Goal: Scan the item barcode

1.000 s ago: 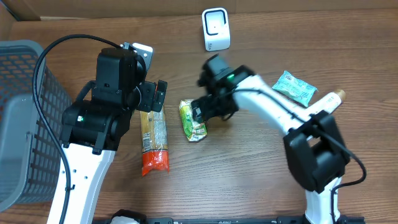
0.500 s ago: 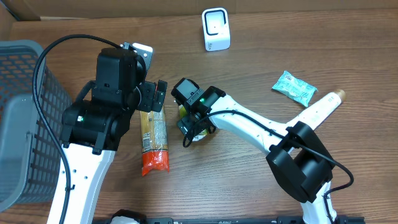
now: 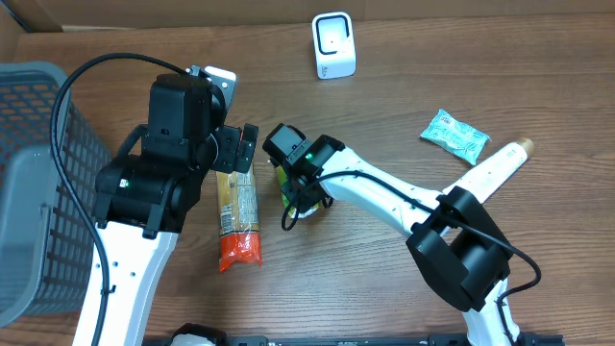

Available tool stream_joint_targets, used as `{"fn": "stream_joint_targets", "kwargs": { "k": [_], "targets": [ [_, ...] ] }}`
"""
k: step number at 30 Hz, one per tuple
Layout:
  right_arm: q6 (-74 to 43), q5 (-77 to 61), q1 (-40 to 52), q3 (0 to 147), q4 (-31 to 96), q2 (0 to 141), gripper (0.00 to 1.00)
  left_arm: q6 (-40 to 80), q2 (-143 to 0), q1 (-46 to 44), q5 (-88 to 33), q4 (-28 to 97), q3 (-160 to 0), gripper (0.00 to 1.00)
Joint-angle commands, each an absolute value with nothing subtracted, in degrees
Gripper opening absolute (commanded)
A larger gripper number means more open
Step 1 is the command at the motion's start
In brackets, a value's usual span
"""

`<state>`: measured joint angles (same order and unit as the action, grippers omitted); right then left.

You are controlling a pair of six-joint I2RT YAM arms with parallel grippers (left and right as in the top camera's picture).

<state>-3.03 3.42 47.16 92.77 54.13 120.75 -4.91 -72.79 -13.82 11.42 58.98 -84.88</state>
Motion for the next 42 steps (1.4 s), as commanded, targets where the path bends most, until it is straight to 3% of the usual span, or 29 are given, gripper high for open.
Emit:
{"fn": "stream_joint_targets", "kwargs": {
  "k": [1,8,13,15,19,23,28,37,39,42],
  "targets": [
    [-4.7,4.0,44.7,95.5,56.1,121.6,0.41,-5.8,-73.1,-13.5,12.0,58.9,-85.3,1.00],
    [-4.4,8.9,35.7,94.9,61.0,121.6,0.49,-5.8,-73.1,-13.5,12.0,58.9,-85.3,1.00],
    [-0.9,-2.5,32.5,97.4,59.9,121.6,0.70,-5.8,-73.1,-13.5,12.0,58.9,-85.3,1.00],
    [-0.8,-7.3,32.6,99.4,59.4,121.6,0.74,-5.8,-73.1,-13.5,12.0,58.9,-85.3,1.00],
    [-2.9,-17.1,35.2,100.0,57.1,121.6,0.92,-5.8,-73.1,-13.5,12.0,58.9,-85.3,0.99],
    [-8.1,-18.1,38.9,98.7,55.8,122.3,1.00,-5.8,-73.1,-13.5,12.0,58.9,-85.3,0.99],
    [-14.9,-13.1,42.1,98.6,55.4,125.4,1.00,-5.8,-73.1,-13.5,12.0,58.9,-85.3,1.00],
    [-16.3,-12.5,42.0,100.1,56.3,128.3,1.00,-5.8,-73.1,-13.5,12.0,58.9,-85.3,1.00],
    [-16.4,-12.5,42.0,100.3,56.8,128.3,0.92,-5.8,-73.1,-13.5,12.0,58.9,-85.3,1.00],
    [-16.4,-13.3,41.5,101.7,58.5,128.3,0.59,-5.8,-73.1,-13.5,12.0,58.9,-85.3,1.00]
  ]
}}
